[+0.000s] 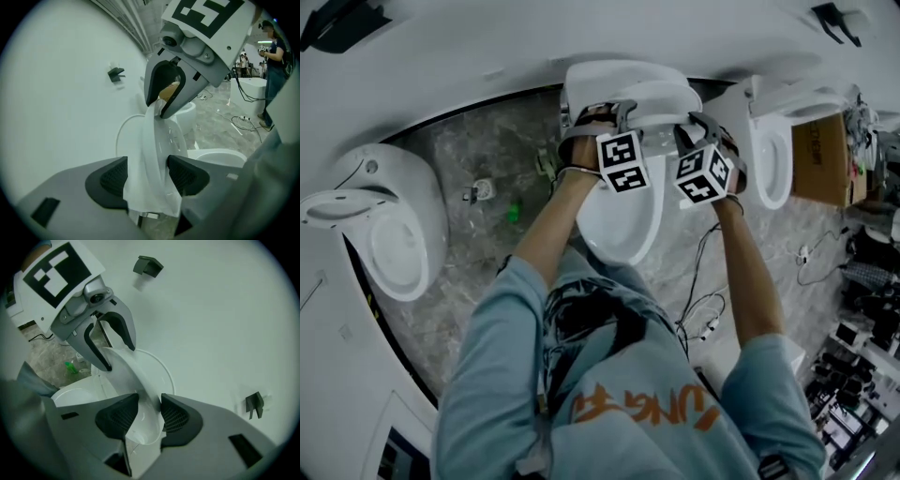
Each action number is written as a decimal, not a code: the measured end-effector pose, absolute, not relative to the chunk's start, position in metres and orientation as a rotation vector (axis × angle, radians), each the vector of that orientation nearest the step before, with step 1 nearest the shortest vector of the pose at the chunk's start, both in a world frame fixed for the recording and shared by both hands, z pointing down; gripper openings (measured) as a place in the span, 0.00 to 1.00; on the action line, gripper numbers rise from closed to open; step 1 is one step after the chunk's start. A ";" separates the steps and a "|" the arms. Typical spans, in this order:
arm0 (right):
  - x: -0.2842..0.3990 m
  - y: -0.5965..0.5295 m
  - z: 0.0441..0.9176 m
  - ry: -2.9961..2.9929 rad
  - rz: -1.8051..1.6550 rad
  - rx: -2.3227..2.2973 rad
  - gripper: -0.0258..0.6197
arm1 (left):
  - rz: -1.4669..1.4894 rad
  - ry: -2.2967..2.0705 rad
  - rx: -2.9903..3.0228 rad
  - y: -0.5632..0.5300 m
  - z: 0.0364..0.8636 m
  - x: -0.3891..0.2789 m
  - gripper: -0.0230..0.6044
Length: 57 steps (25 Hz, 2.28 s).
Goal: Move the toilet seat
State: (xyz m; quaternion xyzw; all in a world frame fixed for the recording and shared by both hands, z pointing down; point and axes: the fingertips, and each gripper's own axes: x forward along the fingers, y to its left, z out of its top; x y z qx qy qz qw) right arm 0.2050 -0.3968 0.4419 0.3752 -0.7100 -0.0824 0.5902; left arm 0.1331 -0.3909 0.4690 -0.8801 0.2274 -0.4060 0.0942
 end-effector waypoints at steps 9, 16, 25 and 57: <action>0.200 -0.447 0.451 -1.639 -0.223 0.915 0.25 | -1.237 0.769 -2.555 -0.440 0.470 0.123 0.47; 0.200 -0.462 0.454 -1.613 -0.237 0.960 0.26 | -1.251 0.771 -2.609 -0.454 0.477 0.122 0.47; 0.200 -0.425 0.432 -1.766 0.004 1.192 0.34 | -1.132 0.838 -2.707 -0.427 0.470 0.123 0.47; 0.215 -0.276 0.193 -2.605 0.226 1.613 0.04 | -0.181 1.901 -2.651 -0.270 0.208 0.103 0.04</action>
